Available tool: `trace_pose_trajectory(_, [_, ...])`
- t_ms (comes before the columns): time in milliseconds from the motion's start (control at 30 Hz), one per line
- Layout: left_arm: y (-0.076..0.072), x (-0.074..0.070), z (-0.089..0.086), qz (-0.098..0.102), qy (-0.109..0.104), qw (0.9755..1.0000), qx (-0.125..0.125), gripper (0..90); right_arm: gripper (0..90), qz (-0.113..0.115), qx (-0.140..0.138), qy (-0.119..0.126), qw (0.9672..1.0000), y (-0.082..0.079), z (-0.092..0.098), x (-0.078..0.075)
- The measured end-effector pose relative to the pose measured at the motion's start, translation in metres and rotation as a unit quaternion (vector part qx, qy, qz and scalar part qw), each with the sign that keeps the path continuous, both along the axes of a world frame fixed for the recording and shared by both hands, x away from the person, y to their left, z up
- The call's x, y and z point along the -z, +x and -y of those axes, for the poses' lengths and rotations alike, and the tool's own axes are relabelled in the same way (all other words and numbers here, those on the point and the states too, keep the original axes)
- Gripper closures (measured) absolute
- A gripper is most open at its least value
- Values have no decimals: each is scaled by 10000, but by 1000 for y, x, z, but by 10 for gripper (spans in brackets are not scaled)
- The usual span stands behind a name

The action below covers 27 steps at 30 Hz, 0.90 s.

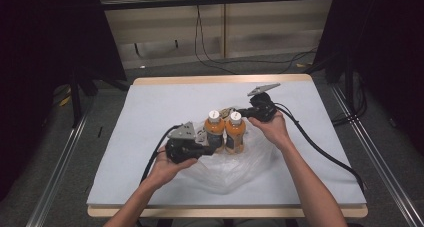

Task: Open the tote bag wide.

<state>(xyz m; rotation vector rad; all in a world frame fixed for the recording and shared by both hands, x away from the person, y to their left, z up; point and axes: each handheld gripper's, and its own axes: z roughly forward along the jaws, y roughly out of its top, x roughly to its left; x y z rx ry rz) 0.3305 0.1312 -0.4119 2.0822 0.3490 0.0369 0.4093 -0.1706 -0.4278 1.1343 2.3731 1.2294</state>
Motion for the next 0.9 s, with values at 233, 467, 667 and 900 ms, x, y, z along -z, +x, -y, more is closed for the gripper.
trace_pose_trajectory(233, [32, -12, -27, 21, -23, 9979, -646, 900, 900, 1, 8, -59, 10000, -46, 22, -3])
trace_pose_trajectory(467, [54, -6, -15, -60, 442, 9968, -662, 900, 900, -166, -207, -247, 9993, -81, 25, 0])
trace_pose_trajectory(667, [74, 17, 1, -337, 704, 9942, -740, 900, 900, -262, -441, -421, 9978, -100, 17, 17])
trace_pose_trajectory(900, [87, 43, 20, -433, 1303, 9882, -678, 900, 900, -394, -473, -603, 9963, -101, 10, 42])
